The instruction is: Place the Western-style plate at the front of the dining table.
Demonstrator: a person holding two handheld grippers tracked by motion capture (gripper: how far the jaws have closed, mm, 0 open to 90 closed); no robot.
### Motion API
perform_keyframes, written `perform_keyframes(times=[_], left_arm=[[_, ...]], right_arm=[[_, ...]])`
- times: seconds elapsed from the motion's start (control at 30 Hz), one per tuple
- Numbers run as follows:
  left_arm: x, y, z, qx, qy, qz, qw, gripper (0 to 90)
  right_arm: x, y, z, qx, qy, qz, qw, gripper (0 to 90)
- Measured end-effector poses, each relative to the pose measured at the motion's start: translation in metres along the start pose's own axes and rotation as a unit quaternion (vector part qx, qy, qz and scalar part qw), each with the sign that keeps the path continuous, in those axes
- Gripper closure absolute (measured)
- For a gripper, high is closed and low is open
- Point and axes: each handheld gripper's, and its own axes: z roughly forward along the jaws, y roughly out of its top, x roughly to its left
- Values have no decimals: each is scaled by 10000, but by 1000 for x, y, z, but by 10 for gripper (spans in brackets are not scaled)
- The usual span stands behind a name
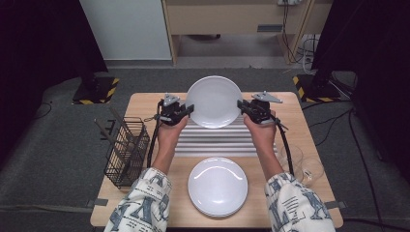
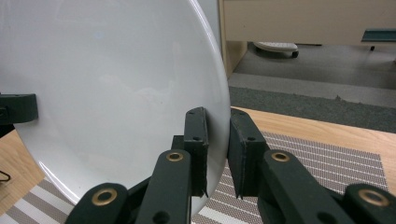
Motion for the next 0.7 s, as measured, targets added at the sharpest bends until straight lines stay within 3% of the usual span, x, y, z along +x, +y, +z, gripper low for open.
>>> perform_keyframes(times=[0.27,0.7], left_arm=[[-5,-5,7,105,4,137,9999,720],[3,-17,19,233,11,30,9997,718]], right_arm=[[-8,-17,3,53,-57,226,9997,779],[-11,-26,17,238,-88,242,9994,778]])
